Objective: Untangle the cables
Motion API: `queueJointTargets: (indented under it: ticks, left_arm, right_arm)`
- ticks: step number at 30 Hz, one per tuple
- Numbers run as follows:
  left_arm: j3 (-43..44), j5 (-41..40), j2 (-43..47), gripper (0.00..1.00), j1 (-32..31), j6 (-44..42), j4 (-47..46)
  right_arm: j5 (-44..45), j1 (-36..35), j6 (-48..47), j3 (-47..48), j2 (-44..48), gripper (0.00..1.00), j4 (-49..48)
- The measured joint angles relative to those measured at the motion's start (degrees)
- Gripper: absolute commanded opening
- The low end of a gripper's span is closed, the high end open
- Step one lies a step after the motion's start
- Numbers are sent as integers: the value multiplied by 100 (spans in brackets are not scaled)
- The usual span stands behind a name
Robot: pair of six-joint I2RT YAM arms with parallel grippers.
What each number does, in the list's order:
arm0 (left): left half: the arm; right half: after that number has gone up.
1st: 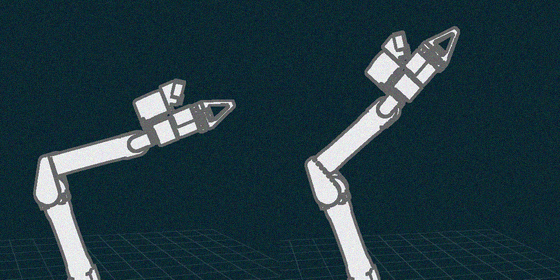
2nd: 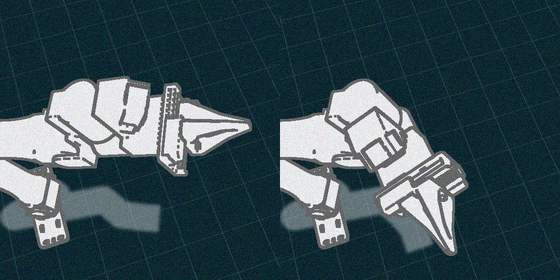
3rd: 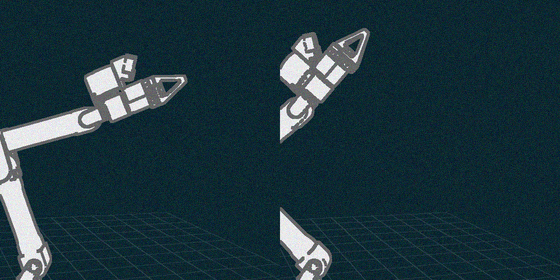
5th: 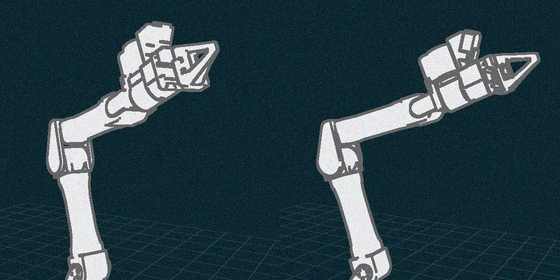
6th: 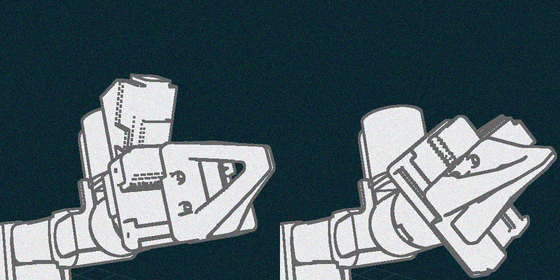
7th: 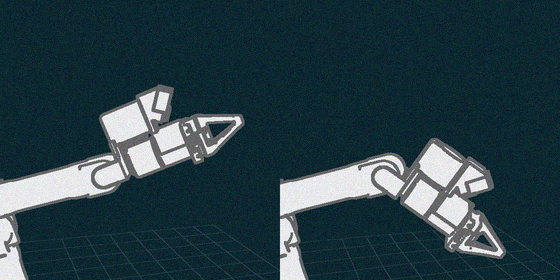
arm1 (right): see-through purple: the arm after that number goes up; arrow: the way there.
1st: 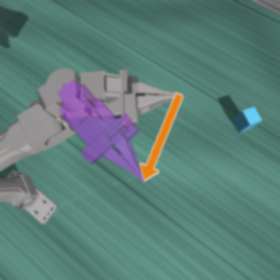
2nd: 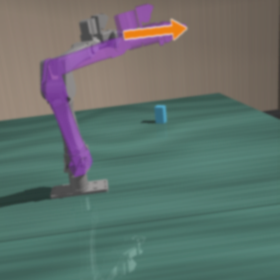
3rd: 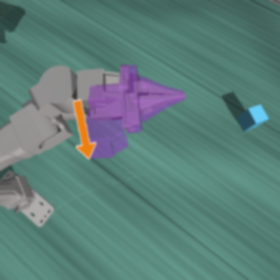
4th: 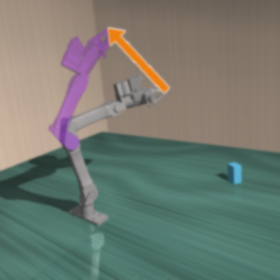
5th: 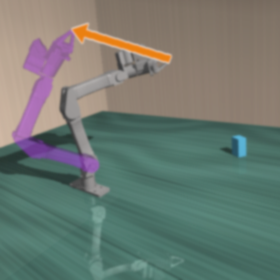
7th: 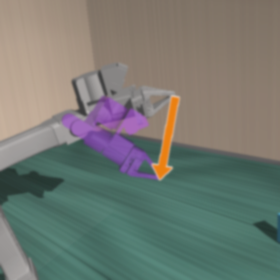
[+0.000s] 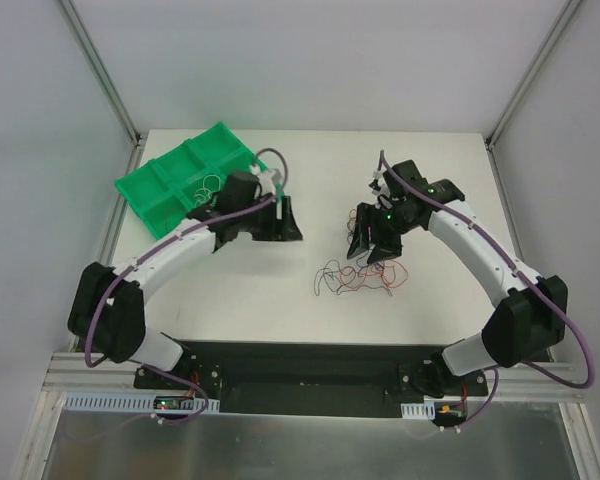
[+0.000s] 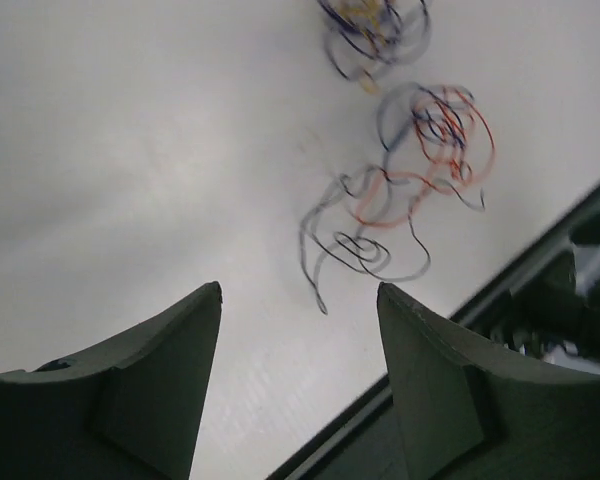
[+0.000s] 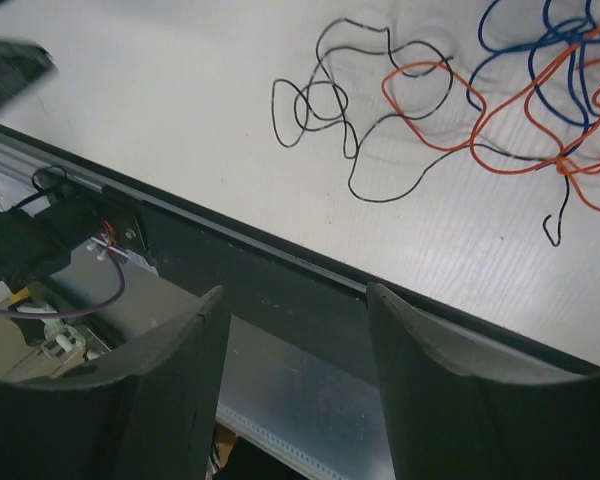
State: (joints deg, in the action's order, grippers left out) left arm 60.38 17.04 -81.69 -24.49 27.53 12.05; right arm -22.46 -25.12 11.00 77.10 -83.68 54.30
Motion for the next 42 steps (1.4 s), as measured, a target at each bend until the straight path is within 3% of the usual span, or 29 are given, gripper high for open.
queueJointTargets:
  ticks: [4, 9, 15, 18, 23, 25, 27, 29, 36, 42]
  left_arm:
    - [-140, 837, -667, 58, -885, -186, -621]
    - [-205, 1235, -1609, 53, -1176, -398, -907]
    - [-243, 1478, -1956, 47, -1357, -463, -1016]
    - [-229, 1561, -2122, 37, -1495, -461, -1038]
    - [-122, 1552, -2463, 5, -1679, -494, -938]
    - [-103, 1545, -2472, 0, -1692, -601, -852]
    - [-90, 1528, -2404, 0, -1694, -684, -824]
    - [-90, 1502, -2205, 0, -1692, -745, -750]
    - [-92, 1499, -745, 0, -1694, -765, -669]
    - [-55, 1075, 601, 0, -1694, -1095, -354]
  right_arm:
    - [-96, -28, 4, -212, -116, 60, 15]
    - [-70, -13, -11, -225, -74, 61, -9]
    - [-39, -13, -59, -540, 151, 61, -11]
    - [-31, -13, -59, -649, 157, 60, -13]
    - [2, -13, -26, -662, 127, 59, -101]
    - [0, -13, 63, -662, 28, 48, -234]
    - [13, -13, 197, -662, -168, 33, -404]
    - [72, -13, 361, -658, -459, 25, -581]
    - [306, -72, 671, -605, -1609, 24, -1040]
    - [605, -133, 883, -968, -1969, 25, -1493]
